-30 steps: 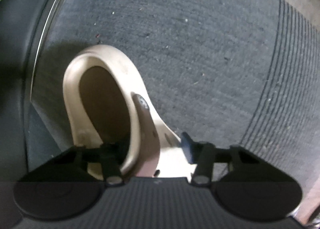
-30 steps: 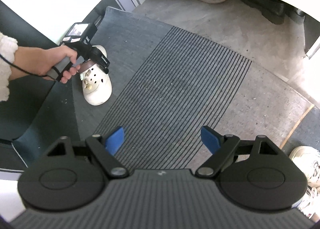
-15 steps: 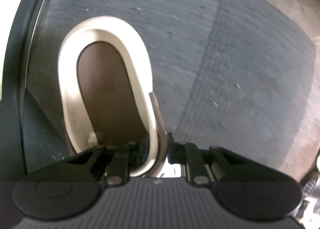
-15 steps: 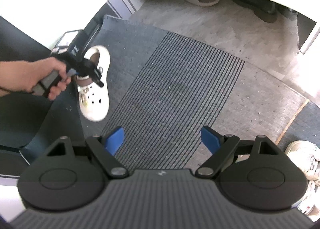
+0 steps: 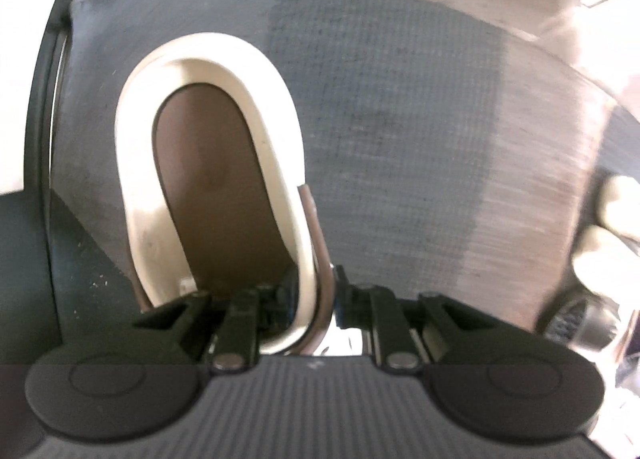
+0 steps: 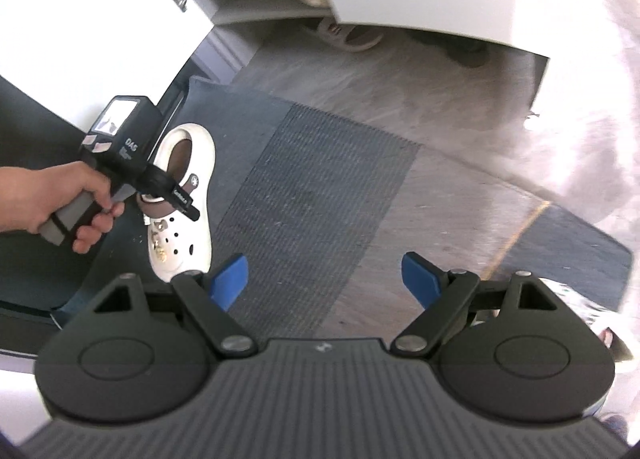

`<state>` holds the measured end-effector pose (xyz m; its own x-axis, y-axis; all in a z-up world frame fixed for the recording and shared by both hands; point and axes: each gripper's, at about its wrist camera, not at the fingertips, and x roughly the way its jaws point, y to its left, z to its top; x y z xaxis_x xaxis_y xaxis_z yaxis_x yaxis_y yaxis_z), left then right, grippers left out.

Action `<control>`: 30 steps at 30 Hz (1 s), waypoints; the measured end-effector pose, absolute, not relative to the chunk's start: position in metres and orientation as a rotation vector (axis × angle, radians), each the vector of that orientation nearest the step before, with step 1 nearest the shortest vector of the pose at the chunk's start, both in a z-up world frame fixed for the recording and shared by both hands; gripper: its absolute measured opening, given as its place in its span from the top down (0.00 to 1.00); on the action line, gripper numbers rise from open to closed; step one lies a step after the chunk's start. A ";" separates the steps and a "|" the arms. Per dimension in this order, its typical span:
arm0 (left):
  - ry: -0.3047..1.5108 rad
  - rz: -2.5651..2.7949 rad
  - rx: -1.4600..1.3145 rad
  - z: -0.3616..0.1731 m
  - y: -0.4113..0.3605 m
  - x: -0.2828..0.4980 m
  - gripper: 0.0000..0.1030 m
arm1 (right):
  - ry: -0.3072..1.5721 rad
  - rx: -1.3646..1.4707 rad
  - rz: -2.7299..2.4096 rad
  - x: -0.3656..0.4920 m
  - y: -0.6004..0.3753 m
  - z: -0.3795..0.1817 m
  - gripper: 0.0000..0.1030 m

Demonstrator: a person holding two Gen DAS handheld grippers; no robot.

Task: Organize scattered shoes
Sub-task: 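Lift the clog with the left gripper and carry it away from the cabinet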

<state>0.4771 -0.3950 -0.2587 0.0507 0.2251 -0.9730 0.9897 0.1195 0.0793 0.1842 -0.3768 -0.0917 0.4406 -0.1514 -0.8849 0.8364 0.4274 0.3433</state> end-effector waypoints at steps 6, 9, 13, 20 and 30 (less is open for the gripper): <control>1.338 -1.065 1.360 -0.220 -0.432 0.365 0.83 | 0.847 0.944 -0.845 0.096 -0.393 -0.061 0.16; 1.303 -1.130 1.423 -0.197 -0.445 0.302 0.83 | 0.812 0.963 -0.918 0.043 -0.400 -0.046 0.16; 1.276 -1.196 1.469 -0.180 -0.464 0.221 0.83 | 0.777 0.968 -0.994 -0.021 -0.407 -0.029 0.16; 1.202 -1.326 1.585 -0.175 -0.499 0.071 0.83 | 0.727 0.980 -1.138 -0.152 -0.404 -0.010 0.16; 1.185 -1.450 1.670 -0.206 -0.519 -0.138 0.83 | 0.742 1.004 -1.322 -0.320 -0.379 -0.023 0.16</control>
